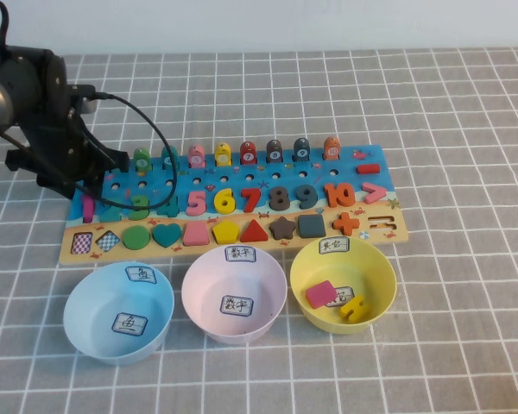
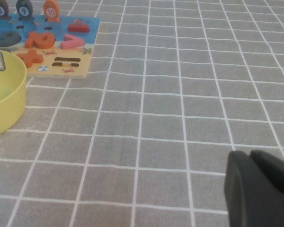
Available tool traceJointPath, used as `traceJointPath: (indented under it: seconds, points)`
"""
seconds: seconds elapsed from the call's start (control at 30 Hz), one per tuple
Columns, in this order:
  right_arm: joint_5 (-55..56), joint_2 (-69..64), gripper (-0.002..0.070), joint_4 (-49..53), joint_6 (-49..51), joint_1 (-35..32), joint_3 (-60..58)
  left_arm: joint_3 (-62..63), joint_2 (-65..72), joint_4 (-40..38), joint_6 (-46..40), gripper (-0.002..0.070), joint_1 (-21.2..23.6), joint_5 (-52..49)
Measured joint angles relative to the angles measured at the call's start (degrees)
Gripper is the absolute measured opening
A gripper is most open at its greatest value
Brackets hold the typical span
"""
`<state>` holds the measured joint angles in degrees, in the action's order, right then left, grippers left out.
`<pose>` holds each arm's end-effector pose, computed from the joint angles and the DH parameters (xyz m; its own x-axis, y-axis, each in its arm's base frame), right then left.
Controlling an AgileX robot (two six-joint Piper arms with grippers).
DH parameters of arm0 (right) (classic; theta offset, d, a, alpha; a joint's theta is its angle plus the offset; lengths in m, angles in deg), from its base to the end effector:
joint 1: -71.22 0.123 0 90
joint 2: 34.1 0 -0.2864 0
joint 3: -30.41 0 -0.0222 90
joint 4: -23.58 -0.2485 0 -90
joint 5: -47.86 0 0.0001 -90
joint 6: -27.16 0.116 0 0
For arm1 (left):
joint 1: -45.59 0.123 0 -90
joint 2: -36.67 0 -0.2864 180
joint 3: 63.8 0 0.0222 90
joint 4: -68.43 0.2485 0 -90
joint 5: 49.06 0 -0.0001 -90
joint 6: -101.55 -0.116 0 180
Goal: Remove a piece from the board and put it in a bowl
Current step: Pick up the "number 1"
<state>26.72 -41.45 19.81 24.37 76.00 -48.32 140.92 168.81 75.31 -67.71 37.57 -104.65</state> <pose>0.0726 0.0088 0.1644 -0.2956 -0.0120 -0.9552 -0.1021 0.9946 0.0191 0.4669 -0.0542 0.1718 -0.9524 0.0145 -0.3046 -0.0035 0.9983 0.0586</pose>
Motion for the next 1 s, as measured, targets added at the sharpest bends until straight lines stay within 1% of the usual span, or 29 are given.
traceJointPath:
  seconds: [0.47,0.53,0.77,1.0]
  points:
    - [0.0,0.0,-0.0018,0.0,0.0,0.0,0.0,0.1,0.6,-0.4,0.1,0.027,0.0,0.2]
    - [0.0,0.0,-0.0018,0.0,0.0,0.0,0.0,0.1,0.6,-0.6,0.1,0.0249,0.0,0.2]
    - [0.0,0.0,-0.0018,0.0,0.0,0.0,0.0,0.1,0.6,-1.1,0.1,0.0134,0.0,-0.8]
    - [0.0,0.0,-0.0018,0.0,0.0,0.0,0.0,0.1,0.6,-1.3,0.2,0.0127,0.0,-0.8]
